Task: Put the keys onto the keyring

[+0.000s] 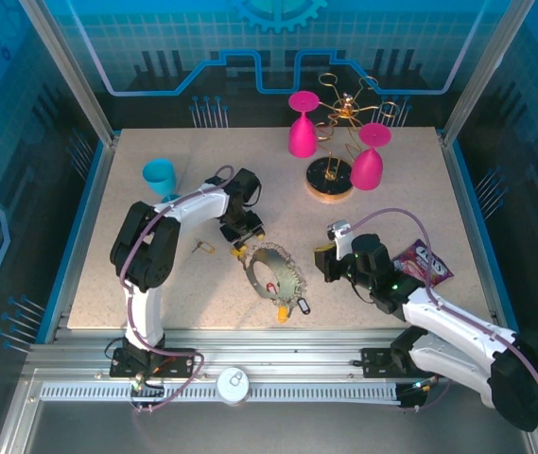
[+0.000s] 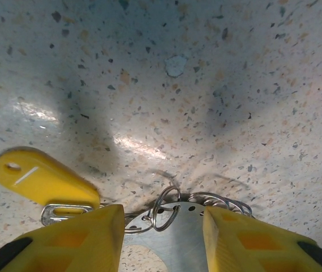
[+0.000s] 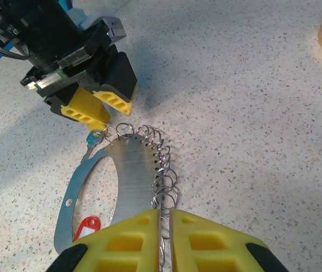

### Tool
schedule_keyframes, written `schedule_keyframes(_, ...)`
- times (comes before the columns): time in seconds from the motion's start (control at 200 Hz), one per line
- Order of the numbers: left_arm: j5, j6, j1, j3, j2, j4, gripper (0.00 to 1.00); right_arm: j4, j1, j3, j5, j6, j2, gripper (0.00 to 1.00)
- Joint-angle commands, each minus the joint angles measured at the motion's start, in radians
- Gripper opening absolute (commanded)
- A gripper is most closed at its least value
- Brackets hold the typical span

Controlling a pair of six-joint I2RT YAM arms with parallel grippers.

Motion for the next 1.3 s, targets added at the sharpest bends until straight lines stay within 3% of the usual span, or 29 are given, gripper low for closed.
schedule_keyframes(0.0, 0.063, 0.013, 0.016, -0.027, 0.016, 0.041, 0.40, -0.015, -0.011, -0.011, 0.007, 0.015, -0.030, 0.13)
schedule_keyframes(0.755, 0.158, -0.005, 0.032, -0.103, 0.022, 0.127, 0.30, -0.020, -0.011, -0.016, 0.005, 0.019, -0.044, 0.13)
schedule_keyframes(0.861, 0.164, -0.009, 0.030, -0.108, 0.026, 0.137, 0.25, -0.021, -0.011, -0.015, 0.004, 0.019, -0.044, 0.13)
schedule_keyframes(1.066, 0.143, -0.004, 0.029, -0.104, 0.021, 0.133, 0.06, -0.027, -0.011, -0.013, 0.005, 0.017, -0.049, 0.13)
schedule_keyframes(1.296, 0.055, 0.050, 0.021, -0.087, -0.057, 0.142, 0.00, -0.044, -0.010, -0.006, 0.007, 0.018, -0.062, 0.13)
